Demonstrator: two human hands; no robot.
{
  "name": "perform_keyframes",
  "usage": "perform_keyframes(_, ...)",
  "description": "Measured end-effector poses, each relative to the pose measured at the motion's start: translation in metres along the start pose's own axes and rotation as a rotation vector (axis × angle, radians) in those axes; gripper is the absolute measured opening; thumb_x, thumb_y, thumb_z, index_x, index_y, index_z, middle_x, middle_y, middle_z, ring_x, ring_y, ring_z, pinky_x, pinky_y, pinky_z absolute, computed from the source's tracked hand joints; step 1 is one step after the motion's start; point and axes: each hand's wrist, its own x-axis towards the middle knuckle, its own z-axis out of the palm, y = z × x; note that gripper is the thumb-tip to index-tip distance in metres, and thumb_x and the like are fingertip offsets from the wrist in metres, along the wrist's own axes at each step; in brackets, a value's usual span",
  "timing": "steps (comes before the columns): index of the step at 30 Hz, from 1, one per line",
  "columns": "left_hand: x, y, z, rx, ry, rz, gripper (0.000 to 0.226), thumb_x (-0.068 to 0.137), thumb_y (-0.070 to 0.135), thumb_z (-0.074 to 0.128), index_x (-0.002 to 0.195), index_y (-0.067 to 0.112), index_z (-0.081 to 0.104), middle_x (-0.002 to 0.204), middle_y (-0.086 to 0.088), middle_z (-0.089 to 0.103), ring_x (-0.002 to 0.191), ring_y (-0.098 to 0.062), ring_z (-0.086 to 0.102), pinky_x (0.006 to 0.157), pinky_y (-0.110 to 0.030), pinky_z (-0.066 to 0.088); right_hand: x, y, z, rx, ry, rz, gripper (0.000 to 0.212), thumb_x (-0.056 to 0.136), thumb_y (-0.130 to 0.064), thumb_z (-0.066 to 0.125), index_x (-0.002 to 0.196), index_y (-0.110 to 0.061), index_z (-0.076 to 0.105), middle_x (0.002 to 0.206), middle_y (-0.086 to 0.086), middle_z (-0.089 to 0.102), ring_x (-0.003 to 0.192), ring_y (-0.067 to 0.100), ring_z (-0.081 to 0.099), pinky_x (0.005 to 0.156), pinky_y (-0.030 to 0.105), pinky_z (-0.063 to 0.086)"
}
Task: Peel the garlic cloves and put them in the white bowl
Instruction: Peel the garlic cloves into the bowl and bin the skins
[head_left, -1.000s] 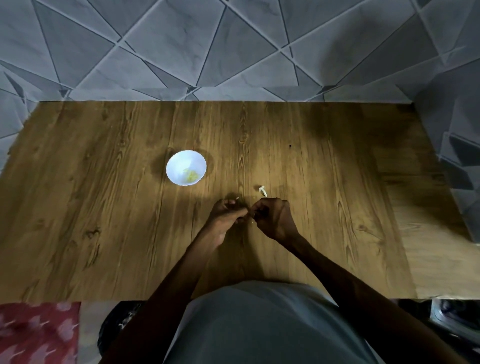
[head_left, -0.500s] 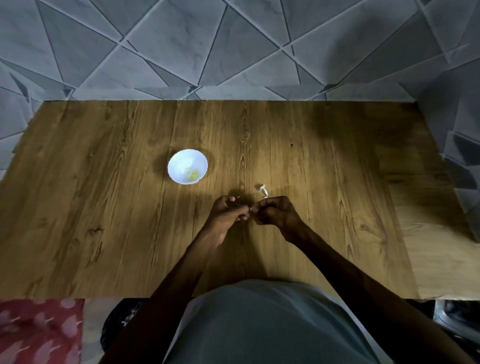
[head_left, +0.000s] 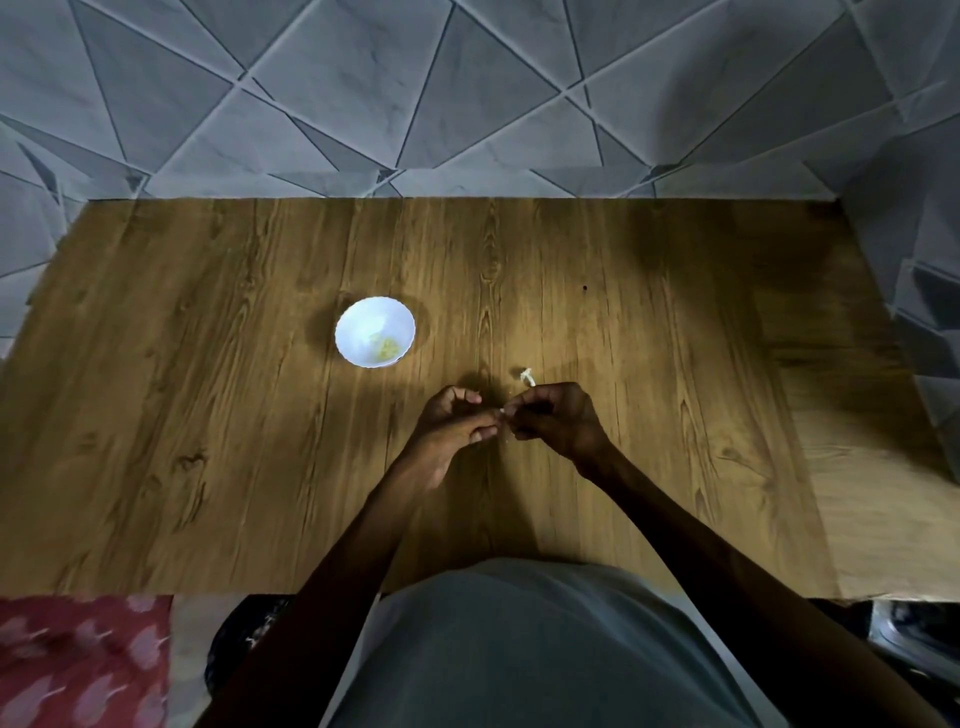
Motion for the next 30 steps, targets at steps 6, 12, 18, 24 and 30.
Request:
perform_keyframes(6, -0.001, 0.006, 0.002, -0.070, 0.005, -0.065, 0.029, 0.079, -0.005, 0.073, 0.097, 0.009, 0.055, 0.110, -0.026, 0.066, 0.092, -0.024, 0.071, 0.084, -0.033, 0.055, 0.000, 0.000, 0.003, -0.499, 0.035, -0.368, 0.006, 0.090, -0.012, 0.067, 0.091, -0.014, 0.072, 0.082, -0.005, 0.071, 0.073, 0.004, 0.066, 0.068, 0.026, 0.058)
perform_keyframes(12, -0.004, 0.011, 0.006, -0.066, 0.024, -0.088, 0.031, 0.082, -0.009, 0.067, 0.107, 0.002, 0.053, 0.104, -0.026, 0.065, 0.093, -0.026, 0.068, 0.077, -0.028, 0.057, -0.001, -0.005, 0.002, -0.619, -0.001, -0.387, 0.004, 0.090, -0.017, 0.067, 0.091, -0.018, 0.070, 0.081, -0.006, 0.069, 0.071, 0.003, 0.064, 0.066, 0.030, 0.059)
perform_keyframes(18, -0.003, 0.013, 0.011, -0.051, 0.088, -0.062, 0.027, 0.083, -0.013, 0.063, 0.091, 0.009, 0.049, 0.089, -0.018, 0.065, 0.075, -0.021, 0.071, 0.076, -0.030, 0.059, 0.000, -0.017, 0.004, -0.497, 0.058, -0.278, 0.005, 0.086, -0.015, 0.072, 0.081, -0.013, 0.074, 0.071, -0.004, 0.072, 0.063, 0.006, 0.068, 0.063, 0.029, 0.060)
perform_keyframes(24, -0.006, 0.018, 0.015, 0.177, 0.175, 0.055, 0.037, 0.076, -0.007, 0.073, 0.093, 0.014, 0.048, 0.082, -0.010, 0.064, 0.072, -0.026, 0.068, 0.078, -0.043, 0.057, -0.001, -0.025, -0.001, -0.202, 0.053, -0.093, 0.005, 0.081, -0.006, 0.077, 0.086, -0.006, 0.077, 0.076, 0.007, 0.075, 0.066, 0.017, 0.072, 0.062, 0.026, 0.060)
perform_keyframes(30, -0.009, 0.028, 0.015, 0.326, 0.151, 0.133, 0.039, 0.073, -0.002, 0.077, 0.089, 0.015, 0.046, 0.069, 0.001, 0.064, 0.060, -0.016, 0.063, 0.071, -0.037, 0.055, -0.004, -0.033, -0.004, 0.019, 0.038, 0.059, 0.021, 0.078, -0.001, 0.080, 0.096, 0.004, 0.069, 0.083, 0.017, 0.074, 0.075, 0.030, 0.074, 0.068, 0.039, 0.062)
